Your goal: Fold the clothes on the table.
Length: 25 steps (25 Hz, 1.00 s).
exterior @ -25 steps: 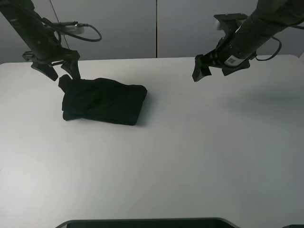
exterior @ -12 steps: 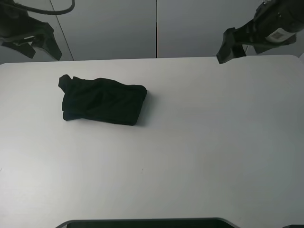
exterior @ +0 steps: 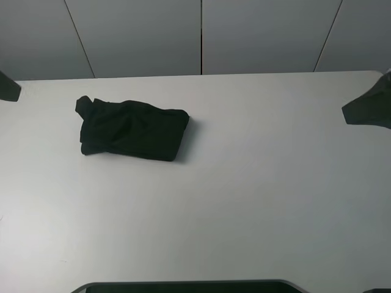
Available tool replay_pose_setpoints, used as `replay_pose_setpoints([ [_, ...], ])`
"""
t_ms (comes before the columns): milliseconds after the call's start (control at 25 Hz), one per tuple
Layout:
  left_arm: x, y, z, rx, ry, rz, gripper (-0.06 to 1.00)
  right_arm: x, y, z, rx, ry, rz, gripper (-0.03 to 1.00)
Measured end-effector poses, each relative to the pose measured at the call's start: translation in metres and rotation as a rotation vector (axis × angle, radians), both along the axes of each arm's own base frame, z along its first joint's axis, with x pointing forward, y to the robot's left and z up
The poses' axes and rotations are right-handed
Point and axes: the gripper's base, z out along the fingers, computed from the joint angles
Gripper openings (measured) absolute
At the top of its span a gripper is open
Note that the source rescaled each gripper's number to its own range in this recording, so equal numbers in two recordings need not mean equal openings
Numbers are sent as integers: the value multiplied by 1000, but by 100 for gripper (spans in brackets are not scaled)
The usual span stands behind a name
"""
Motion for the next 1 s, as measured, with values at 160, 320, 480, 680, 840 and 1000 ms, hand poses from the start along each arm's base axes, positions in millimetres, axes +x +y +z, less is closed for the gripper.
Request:
replay_pose_setpoints([
  [160, -48, 13, -2, -30, -98, 5, 94, -38, -9, 2, 33, -80, -12, 100],
  [320, -89, 24, -10, -63, -193, 12, 94, -70, -17, -2, 63, -151, -21, 100],
  [480, -122, 32, -19, -116, -249, 52, 94, -97, -23, -11, 75, -192, -17, 100],
  [680, -152, 40, -27, -143, -307, 52, 94, -121, -29, -20, 94, -293, -8, 100],
  [840, -172, 45, -29, -157, -366, 45, 94, -134, -32, -24, 95, -375, 10, 100],
  [1000, -183, 49, -31, -161, -423, 46, 94, -141, -34, -24, 93, -427, 21, 100],
])
